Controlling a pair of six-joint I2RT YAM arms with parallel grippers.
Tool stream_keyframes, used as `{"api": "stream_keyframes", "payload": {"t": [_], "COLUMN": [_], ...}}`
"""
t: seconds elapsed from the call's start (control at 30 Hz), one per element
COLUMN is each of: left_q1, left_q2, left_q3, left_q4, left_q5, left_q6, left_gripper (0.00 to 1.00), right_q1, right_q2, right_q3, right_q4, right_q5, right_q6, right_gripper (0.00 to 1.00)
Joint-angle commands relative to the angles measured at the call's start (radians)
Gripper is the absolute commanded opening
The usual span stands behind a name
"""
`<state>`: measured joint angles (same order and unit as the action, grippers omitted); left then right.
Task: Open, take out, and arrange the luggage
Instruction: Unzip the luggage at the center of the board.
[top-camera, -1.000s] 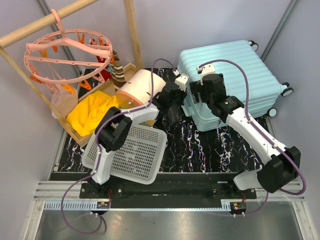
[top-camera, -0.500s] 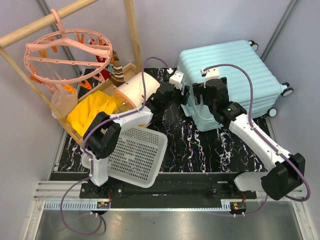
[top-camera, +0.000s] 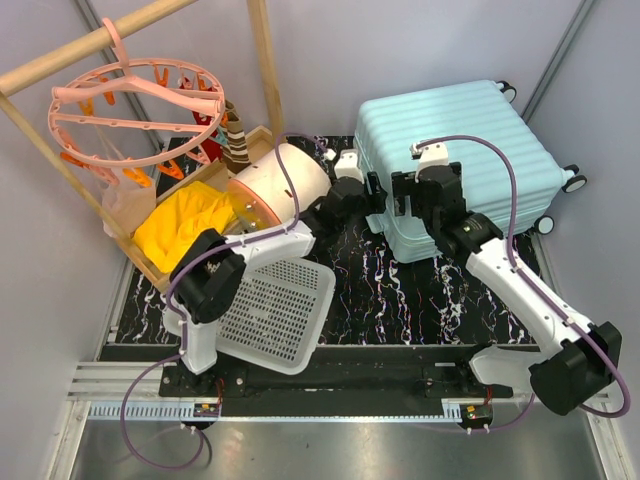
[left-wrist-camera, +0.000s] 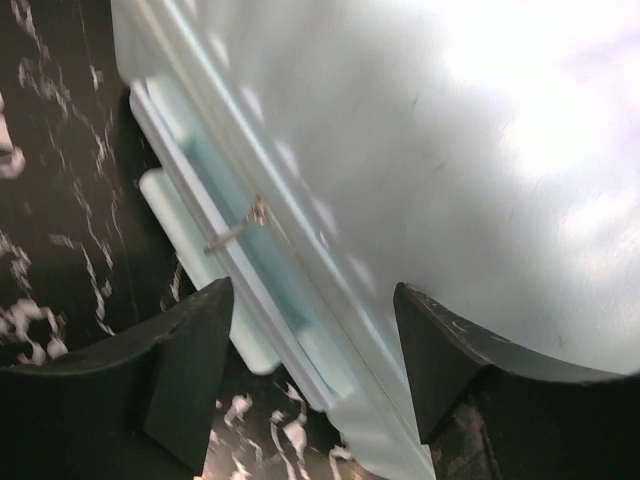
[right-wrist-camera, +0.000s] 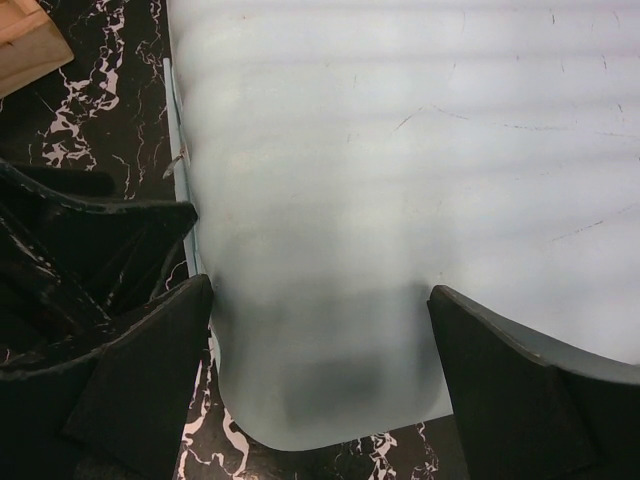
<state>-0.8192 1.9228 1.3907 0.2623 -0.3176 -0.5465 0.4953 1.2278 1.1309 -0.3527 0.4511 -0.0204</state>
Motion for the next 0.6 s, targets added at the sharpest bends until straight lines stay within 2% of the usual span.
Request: {"api": "stream_keyframes", "payload": {"t": [0.0,0.07,0.2,0.27,0.57], "left_q1": [-0.026,-0.035,-0.038,-0.038,0.011], "left_q2": [-0.015,-0.010,0.021,0.031,0.134], "left_q3": [-0.010,-0.028,-0.021,-0.006,0.070], "left_q4": [-0.025,-0.014,-0.055,-0.067,-0.080], "left_q5": [-0.113,-0.158,-0.227,-0.241,-0.152], "left_q6": [-0.225,-0.294,-0.397,-0.414,-0.467], "left_gripper": [0.67,0.65,0.55,0.54,0.50], "right_q1": [-0.001,-0.001,-0.001,-0.001,-0.001], "right_q2": [-0.037,-0.045,-0.062,-0.068,-0.082], "right_q3": [-0.040,-0.048,-0.060,-0.062,-0.060], "right_q4": [-0.089,-0.088,-0.086,-0.086,-0.083], "right_q5": [-0.029,-0.028,-0.038,-0.042,-0.054], "right_q6": [0.048,0.046,0.050,0.051,0.053], "right_gripper": [0.95,0.95,0.95,0.95,0.95]}}
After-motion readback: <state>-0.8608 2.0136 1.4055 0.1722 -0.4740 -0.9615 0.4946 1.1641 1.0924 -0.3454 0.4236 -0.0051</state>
